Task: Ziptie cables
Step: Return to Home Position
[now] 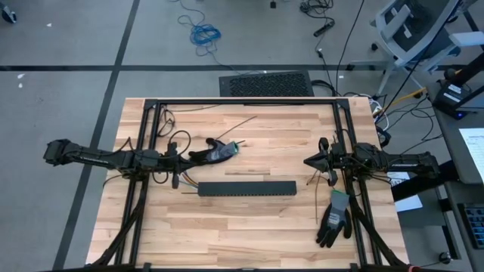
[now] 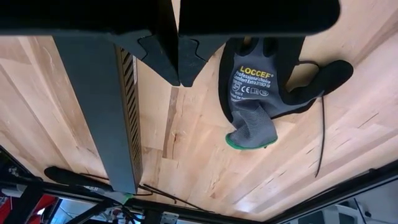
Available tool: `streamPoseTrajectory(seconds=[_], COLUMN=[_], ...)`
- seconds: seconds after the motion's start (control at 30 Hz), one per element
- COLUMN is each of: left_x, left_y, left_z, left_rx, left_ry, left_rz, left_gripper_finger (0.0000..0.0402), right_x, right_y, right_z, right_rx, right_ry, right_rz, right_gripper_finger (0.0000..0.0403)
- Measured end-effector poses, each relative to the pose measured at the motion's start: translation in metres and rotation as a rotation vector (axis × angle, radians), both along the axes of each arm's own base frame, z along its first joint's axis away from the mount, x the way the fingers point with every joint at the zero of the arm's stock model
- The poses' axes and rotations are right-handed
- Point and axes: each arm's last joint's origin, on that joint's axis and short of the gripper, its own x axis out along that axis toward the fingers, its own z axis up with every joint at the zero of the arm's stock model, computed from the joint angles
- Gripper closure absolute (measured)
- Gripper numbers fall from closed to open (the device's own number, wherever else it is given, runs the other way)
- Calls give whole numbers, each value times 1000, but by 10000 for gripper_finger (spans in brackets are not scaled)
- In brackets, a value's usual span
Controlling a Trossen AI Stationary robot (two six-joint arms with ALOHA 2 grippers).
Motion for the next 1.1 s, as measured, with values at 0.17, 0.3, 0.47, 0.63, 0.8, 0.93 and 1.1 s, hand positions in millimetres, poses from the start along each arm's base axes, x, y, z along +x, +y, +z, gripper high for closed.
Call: streamPoseTrajectory(seconds=[0.17, 0.3, 0.47, 0.63, 0.8, 0.93, 1.1], left_x=[0, 0, 0, 0, 0, 0, 0], left_y=[0, 0, 0, 0, 0, 0, 0], left_z=[0, 0, 0, 0, 0, 0, 0], left_rx=[0, 0, 0, 0, 0, 0, 0], left_ry=[0, 0, 0, 0, 0, 0, 0], left_rz=[0, 0, 0, 0, 0, 1, 1], left_gripper_finger=[401, 401, 401, 401, 401, 401, 401], right_x=[0, 0, 0, -1, -1, -1, -1], right_y=[0, 0, 9, 14, 14, 14, 14], right_z=[0, 0, 0, 0, 0, 0, 0], right_rx=[0, 0, 0, 0, 0, 0, 0], right_ry=[0, 0, 0, 1, 1, 2, 1], right_rz=[0, 0, 90, 147, 149, 148, 148], right_gripper_finger=[403, 403, 403, 403, 403, 403, 403])
